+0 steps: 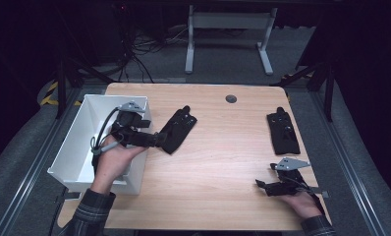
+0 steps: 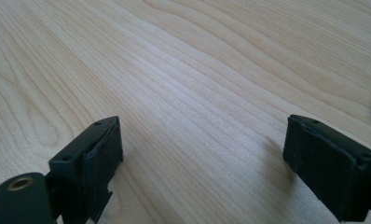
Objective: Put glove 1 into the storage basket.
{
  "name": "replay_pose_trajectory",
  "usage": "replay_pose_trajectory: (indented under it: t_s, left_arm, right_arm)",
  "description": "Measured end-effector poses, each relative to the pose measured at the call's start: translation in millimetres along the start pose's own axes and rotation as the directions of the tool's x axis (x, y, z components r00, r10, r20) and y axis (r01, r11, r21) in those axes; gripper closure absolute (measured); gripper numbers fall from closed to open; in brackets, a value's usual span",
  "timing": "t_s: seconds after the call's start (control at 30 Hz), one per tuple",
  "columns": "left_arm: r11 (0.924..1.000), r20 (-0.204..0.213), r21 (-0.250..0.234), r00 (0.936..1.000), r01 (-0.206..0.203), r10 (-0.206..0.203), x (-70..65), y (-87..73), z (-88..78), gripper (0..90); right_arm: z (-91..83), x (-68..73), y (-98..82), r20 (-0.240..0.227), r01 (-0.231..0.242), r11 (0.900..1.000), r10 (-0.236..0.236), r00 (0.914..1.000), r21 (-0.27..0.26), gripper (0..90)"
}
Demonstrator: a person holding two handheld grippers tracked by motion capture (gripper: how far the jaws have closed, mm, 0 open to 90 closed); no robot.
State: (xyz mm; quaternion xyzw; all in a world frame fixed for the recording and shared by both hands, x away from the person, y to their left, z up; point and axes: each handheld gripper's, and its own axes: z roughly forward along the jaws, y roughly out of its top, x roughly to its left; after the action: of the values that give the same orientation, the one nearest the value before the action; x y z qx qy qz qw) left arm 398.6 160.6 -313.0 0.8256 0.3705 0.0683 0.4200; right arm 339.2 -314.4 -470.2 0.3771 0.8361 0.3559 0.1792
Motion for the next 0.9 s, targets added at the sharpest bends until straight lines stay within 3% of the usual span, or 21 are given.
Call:
replay_pose_trajectory:
  t_s: [0.33,0.57,0.9]
  left_arm:
    - [0.9985,0.031,0.004,0.998,-0.054,0.054,-35.1,-6.9,32.2,21.4]
    - [0.9949,0.026,0.041,0.9955,-0.092,0.091,-55.6,-25.9,66.1,19.8]
    - [0.9915,0.053,0.073,0.9932,-0.108,0.104,-60.0,-52.1,105.7,18.4]
  right_arm:
    - [0.0,0.0,0.0,0.0,0.0,1.0,0.0,1.0,0.0,12.2]
    - [0.0,0.1,0.0,0.001,0.0,1.0,0.0,1.0,0.0,12.2]
    - [0.0,0.0,0.0,0.0,-0.001,1.0,0.001,1.0,0.0,12.2]
